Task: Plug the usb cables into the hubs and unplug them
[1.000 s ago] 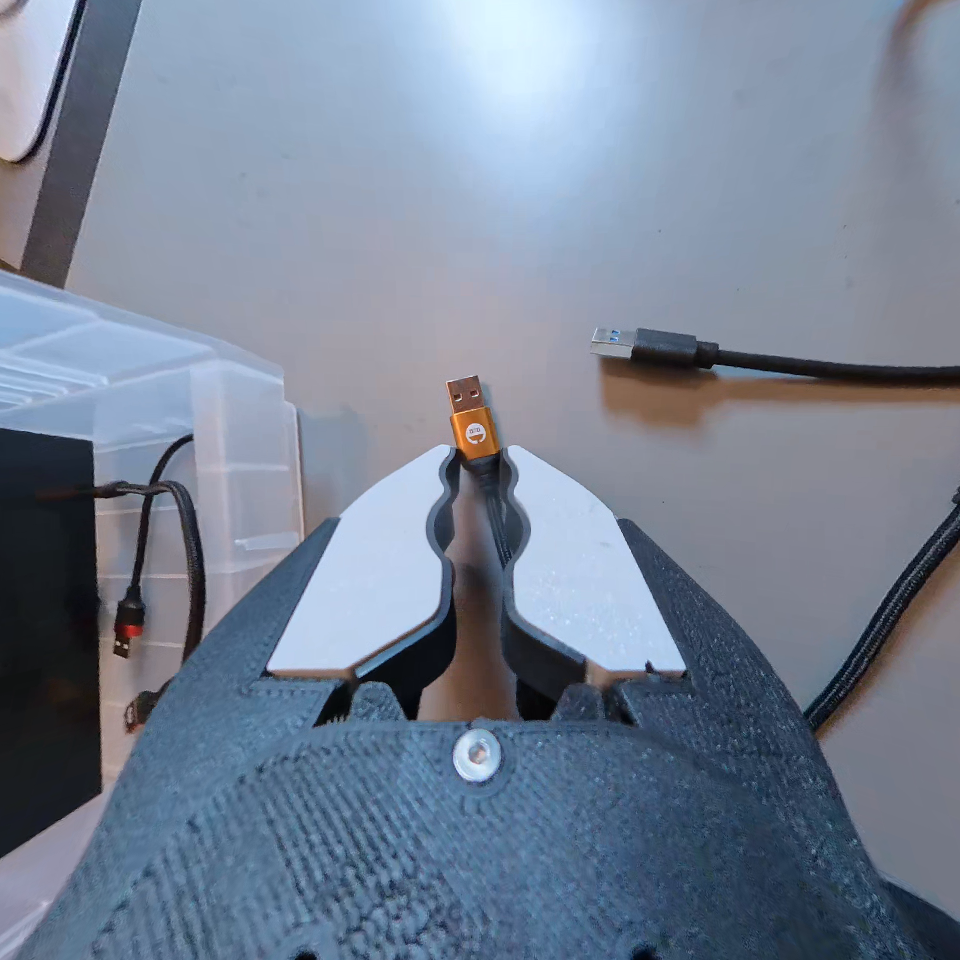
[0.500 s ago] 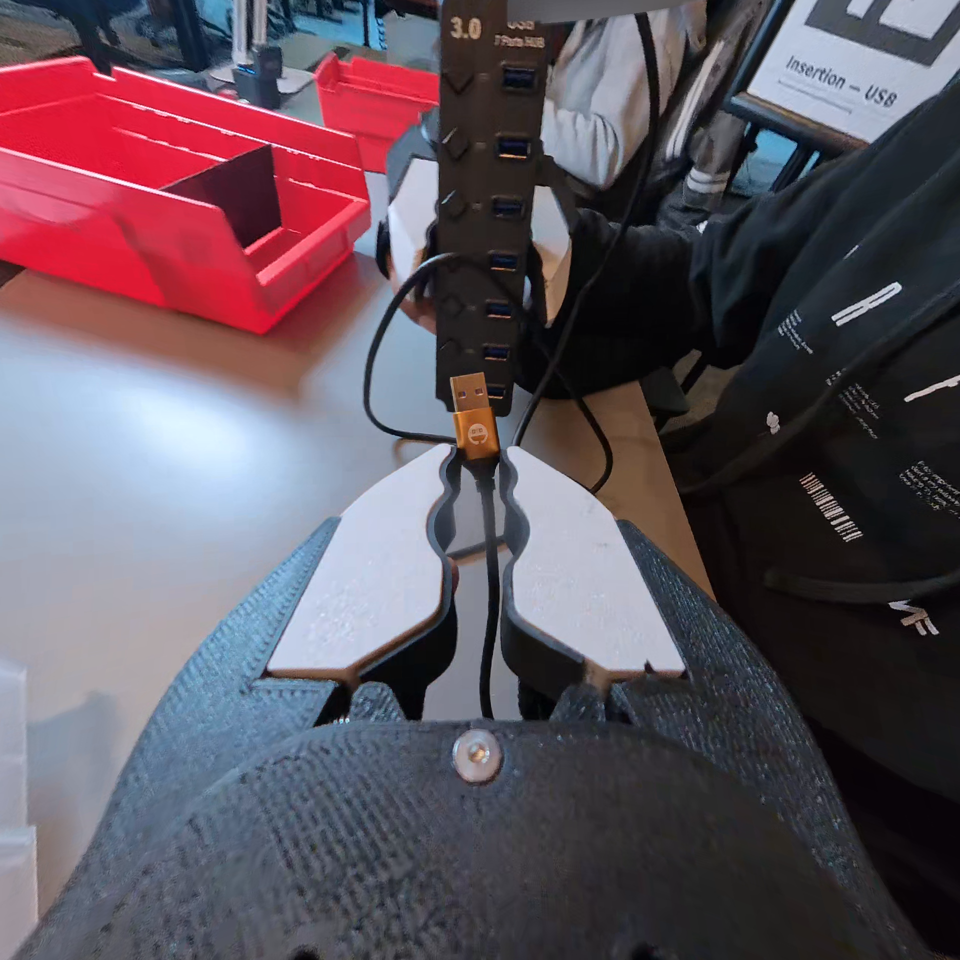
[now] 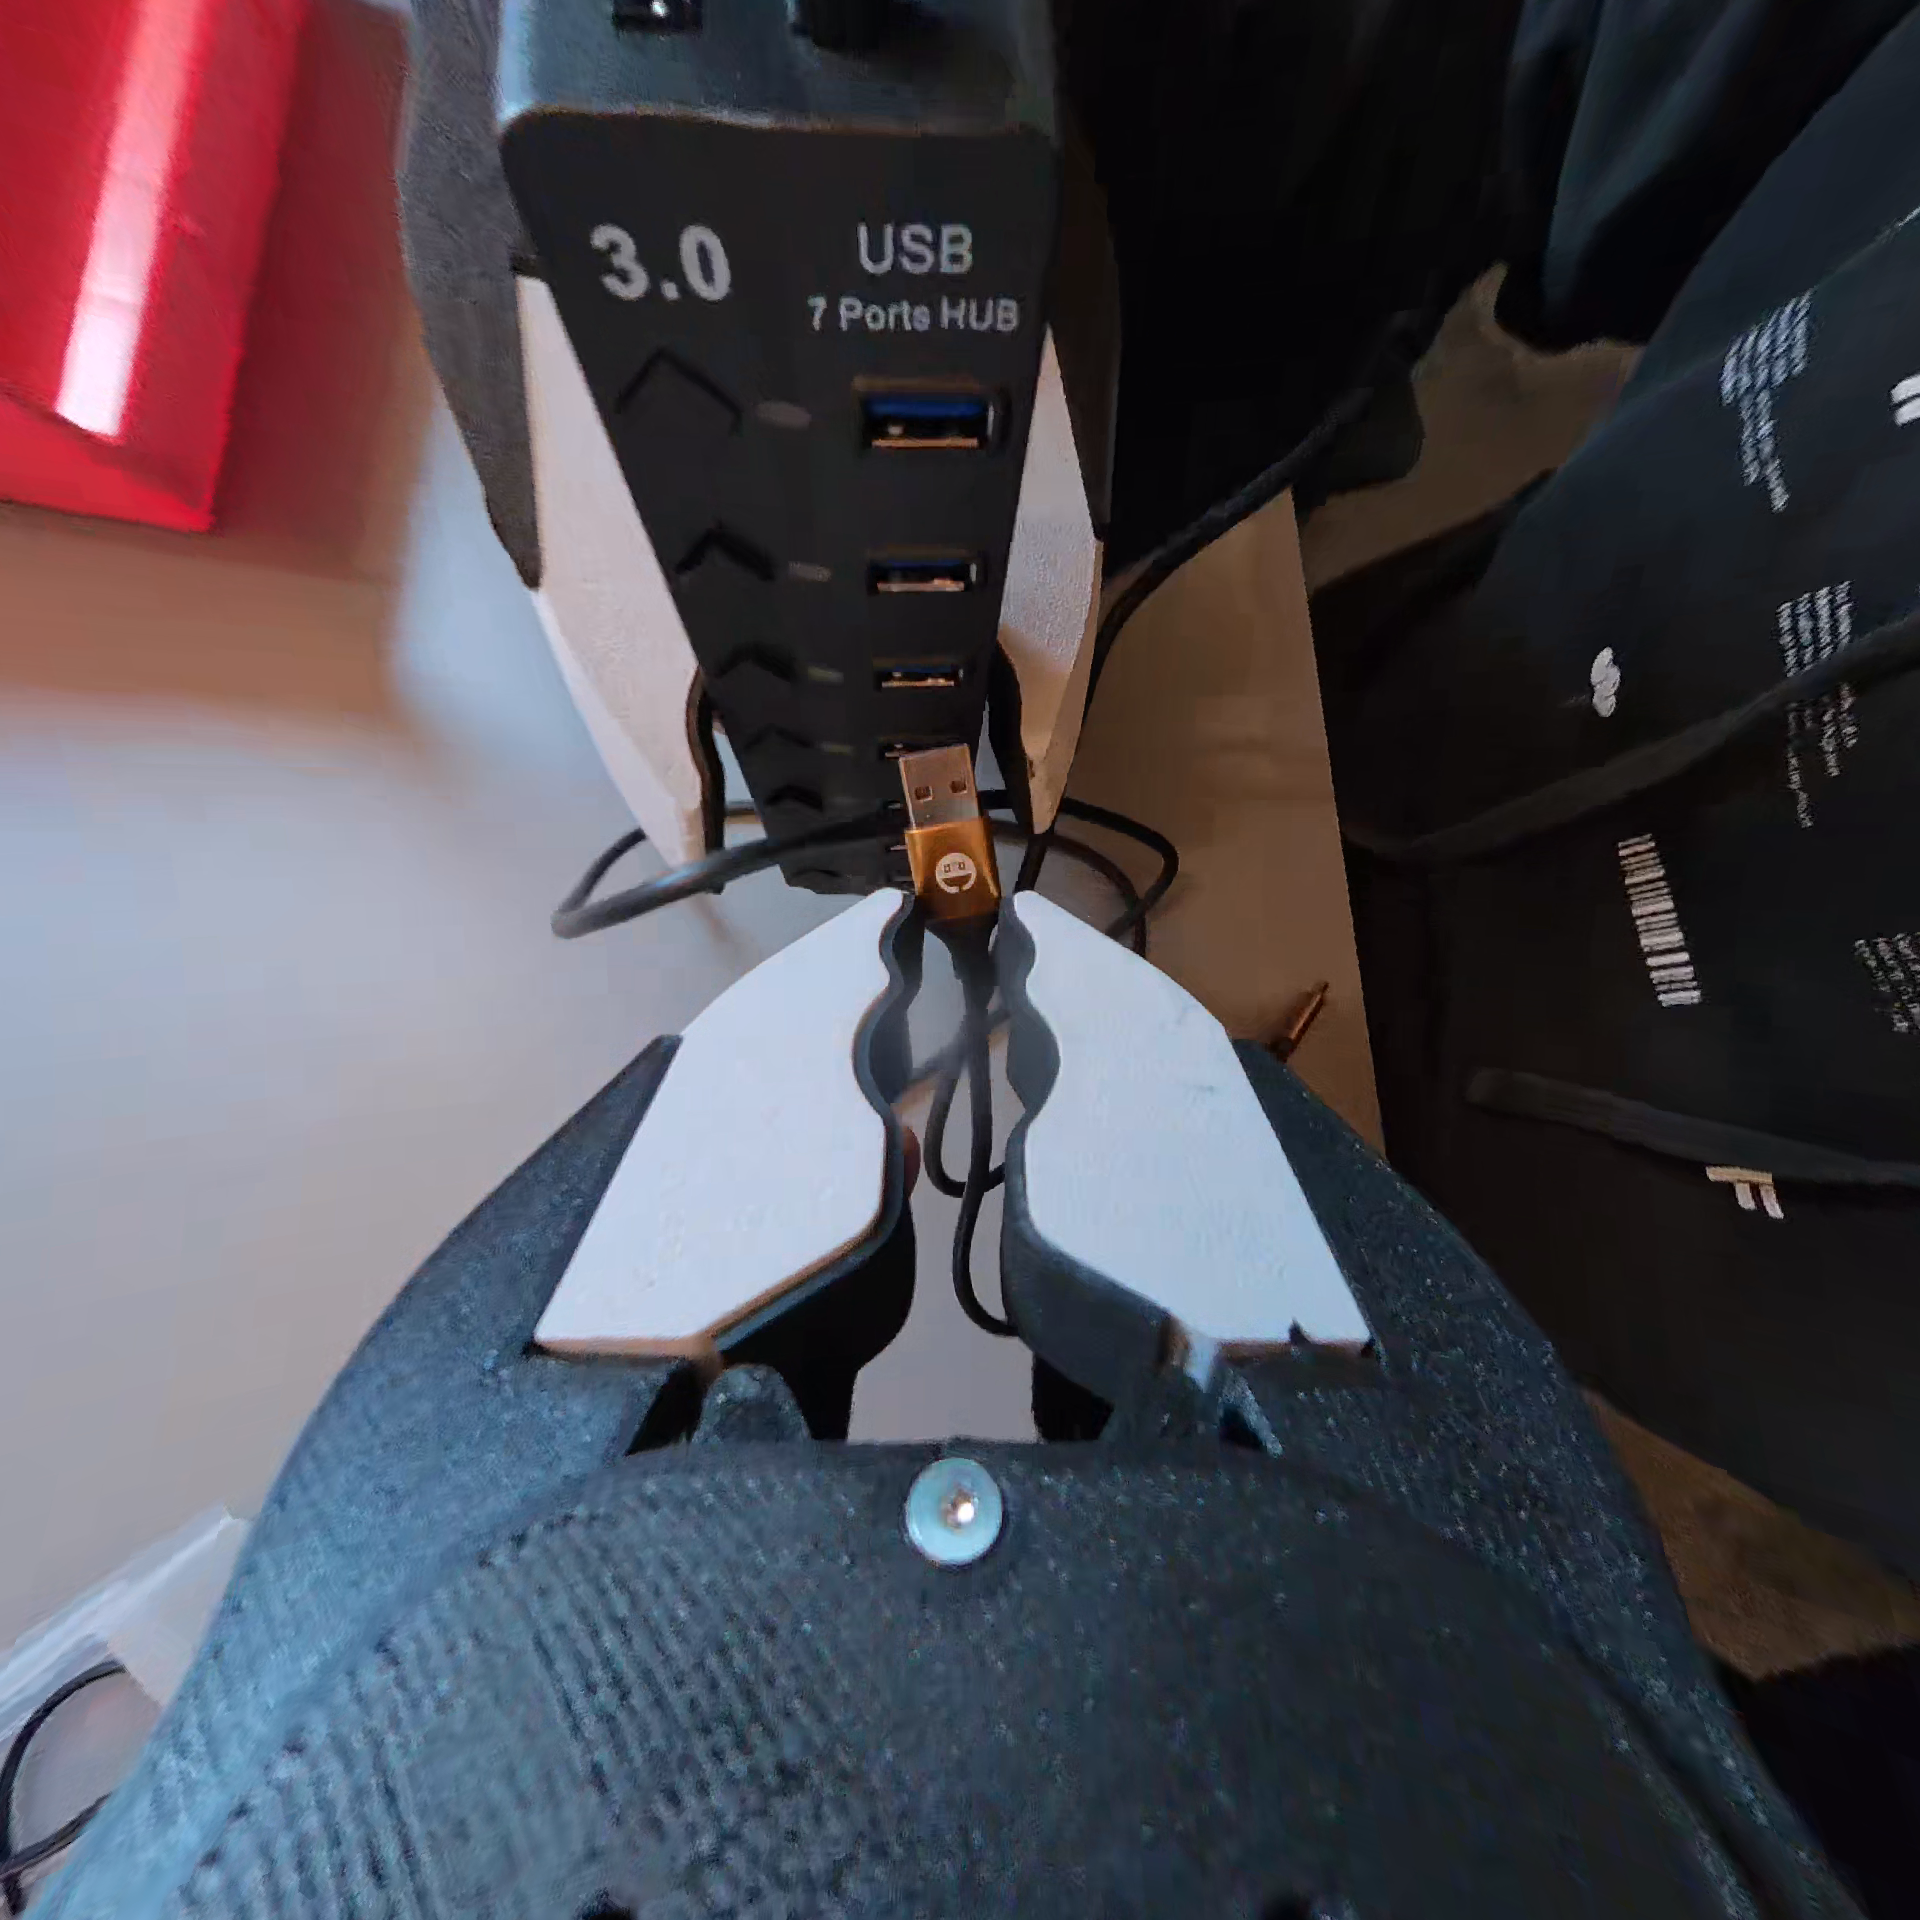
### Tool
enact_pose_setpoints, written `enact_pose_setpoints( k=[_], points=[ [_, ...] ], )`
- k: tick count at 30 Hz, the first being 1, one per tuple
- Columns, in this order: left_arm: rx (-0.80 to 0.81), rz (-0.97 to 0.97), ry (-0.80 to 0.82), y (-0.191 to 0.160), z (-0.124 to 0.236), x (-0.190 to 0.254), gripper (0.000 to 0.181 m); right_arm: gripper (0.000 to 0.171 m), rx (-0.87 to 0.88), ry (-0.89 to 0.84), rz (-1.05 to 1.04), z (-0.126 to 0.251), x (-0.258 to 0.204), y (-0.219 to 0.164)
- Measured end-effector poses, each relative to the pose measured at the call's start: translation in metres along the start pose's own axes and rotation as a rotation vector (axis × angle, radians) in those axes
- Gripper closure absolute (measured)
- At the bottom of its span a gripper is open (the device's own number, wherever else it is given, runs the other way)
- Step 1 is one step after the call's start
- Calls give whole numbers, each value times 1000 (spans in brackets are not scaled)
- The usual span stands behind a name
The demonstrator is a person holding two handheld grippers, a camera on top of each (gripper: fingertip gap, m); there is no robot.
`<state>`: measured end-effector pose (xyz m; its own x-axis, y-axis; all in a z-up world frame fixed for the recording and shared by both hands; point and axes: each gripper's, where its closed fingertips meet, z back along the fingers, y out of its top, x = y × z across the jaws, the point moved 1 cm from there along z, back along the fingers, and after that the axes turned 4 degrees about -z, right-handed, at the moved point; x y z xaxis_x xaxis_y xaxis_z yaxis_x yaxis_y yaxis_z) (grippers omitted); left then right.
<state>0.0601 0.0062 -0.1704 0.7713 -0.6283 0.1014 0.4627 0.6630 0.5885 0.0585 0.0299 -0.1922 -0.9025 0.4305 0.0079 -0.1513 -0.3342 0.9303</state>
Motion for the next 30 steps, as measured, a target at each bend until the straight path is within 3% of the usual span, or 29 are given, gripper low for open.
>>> enact_pose_setpoints(
  k=[4,5,6,12,17,24,27,30],
  points=[
    [-138,-4,-43,-10,-9,-1,170,107,-48,-8,20,-4,-1,-7],
    [-149,-7,-38,-10,-10,-3,181,107,-53,-6,23,-4,-2,-8],
    [-161,0,-60,-10,-10,-2,181,107,-57,-5,27,-5,-2,-8],
    [-73,1,-47,-4,-11,-8,181,107,-88,-30,48,-4,-2,-10],
    [90,14,64,-19,-10,4,160,107,-78,-55,30,3,6,-12],
    [8,11,337,-85,-47,27,156,107,-70,-45,3,2,9,-14],
    [25,41,343,-89,-61,25,158,107,-67,-34,1,1,8,-14],
    [-75,-5,341,-93,-72,18,157,107,-62,-35,2,2,7,-14]
  ],
)
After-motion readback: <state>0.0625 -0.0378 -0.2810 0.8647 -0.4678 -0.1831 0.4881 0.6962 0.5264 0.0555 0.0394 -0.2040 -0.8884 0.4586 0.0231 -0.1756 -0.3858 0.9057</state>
